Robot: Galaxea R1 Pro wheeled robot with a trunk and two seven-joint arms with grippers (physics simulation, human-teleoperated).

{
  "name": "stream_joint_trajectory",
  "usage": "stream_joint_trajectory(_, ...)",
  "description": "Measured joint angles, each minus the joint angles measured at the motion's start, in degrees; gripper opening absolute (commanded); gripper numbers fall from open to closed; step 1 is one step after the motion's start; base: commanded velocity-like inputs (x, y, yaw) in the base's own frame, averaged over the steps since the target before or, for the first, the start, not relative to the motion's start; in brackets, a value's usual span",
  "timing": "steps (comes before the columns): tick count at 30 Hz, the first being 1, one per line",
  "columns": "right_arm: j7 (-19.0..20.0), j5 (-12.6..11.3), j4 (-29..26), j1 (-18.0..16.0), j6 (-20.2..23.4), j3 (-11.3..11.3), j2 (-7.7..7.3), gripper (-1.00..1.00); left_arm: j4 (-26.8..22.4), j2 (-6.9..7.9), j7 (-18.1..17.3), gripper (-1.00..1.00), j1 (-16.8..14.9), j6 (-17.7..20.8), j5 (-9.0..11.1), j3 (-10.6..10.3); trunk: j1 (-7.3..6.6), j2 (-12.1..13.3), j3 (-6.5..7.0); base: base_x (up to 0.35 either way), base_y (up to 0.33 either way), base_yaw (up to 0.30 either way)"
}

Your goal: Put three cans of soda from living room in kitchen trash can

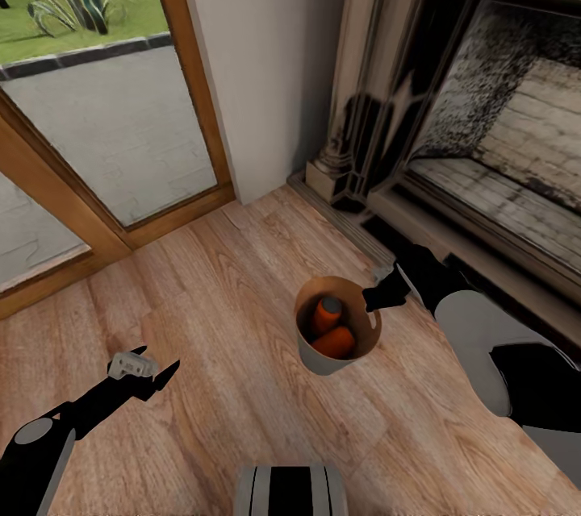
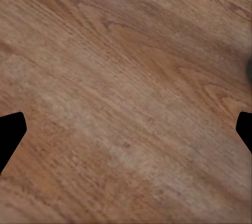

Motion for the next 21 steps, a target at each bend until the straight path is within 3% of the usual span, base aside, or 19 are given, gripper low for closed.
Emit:
stream_joint_trajectory(8,0.0,0.0,-0.1,0.0,0.0,0.0,-0.22,-1.00,0.3,0.00,-0.1,1.00,0.0,0.0,0.1,0.0,0.02,0.0,-0.23,0.000,0.000,0.000)
stream_joint_trajectory(15,0.1,0.2,0.0,-0.6,0.4,0.3,-0.48,-1.00,1.0,0.01,0.1,1.00,0.0,0.0,-0.3,0.0,0.17,-0.1,-1.75,0.000,0.000,0.000)
stream_joint_trajectory(21,3.5,-1.5,0.2,-1.7,0.5,0.7,-2.81,-1.00,1.4,0.01,0.1,1.00,0.0,0.0,0.1,0.0,0.30,-0.2,-3.07,0.000,0.000,0.000)
